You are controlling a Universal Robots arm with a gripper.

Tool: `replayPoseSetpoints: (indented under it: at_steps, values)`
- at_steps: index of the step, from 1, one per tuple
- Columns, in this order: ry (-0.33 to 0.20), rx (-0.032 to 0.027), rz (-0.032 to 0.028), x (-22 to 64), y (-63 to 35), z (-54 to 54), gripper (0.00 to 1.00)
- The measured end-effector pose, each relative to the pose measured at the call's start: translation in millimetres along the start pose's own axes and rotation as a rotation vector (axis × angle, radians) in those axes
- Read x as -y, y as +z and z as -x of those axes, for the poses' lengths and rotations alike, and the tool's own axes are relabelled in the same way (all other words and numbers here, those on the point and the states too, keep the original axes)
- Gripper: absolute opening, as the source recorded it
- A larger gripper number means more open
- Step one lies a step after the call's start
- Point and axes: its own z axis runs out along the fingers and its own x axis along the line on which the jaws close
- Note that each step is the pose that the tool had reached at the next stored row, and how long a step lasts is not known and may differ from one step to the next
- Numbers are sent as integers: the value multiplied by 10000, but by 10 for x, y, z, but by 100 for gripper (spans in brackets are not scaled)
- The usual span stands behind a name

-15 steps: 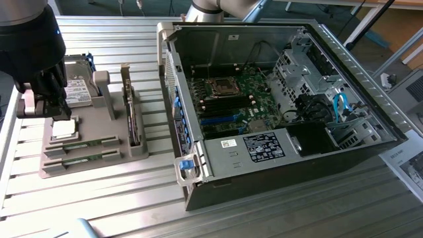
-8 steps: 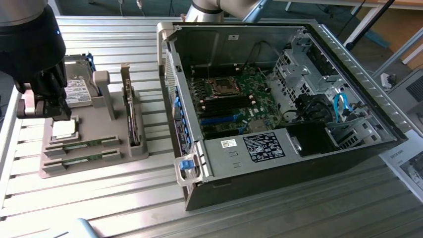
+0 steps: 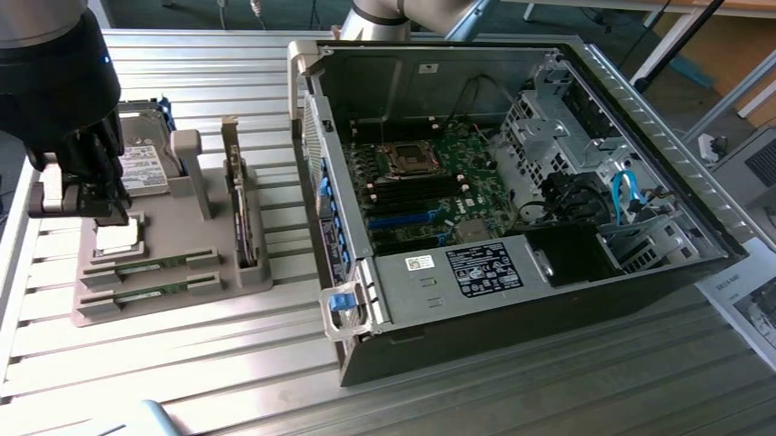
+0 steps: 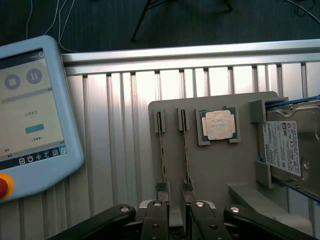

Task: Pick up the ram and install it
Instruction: 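Pick up the ram and move it above insertion slot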

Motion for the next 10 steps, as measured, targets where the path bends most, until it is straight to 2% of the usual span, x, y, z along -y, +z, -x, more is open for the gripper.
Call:
replayPoseSetpoints:
  at_steps: [10]
  values:
    - [-323, -24, -8, 1, 2, -2, 24]
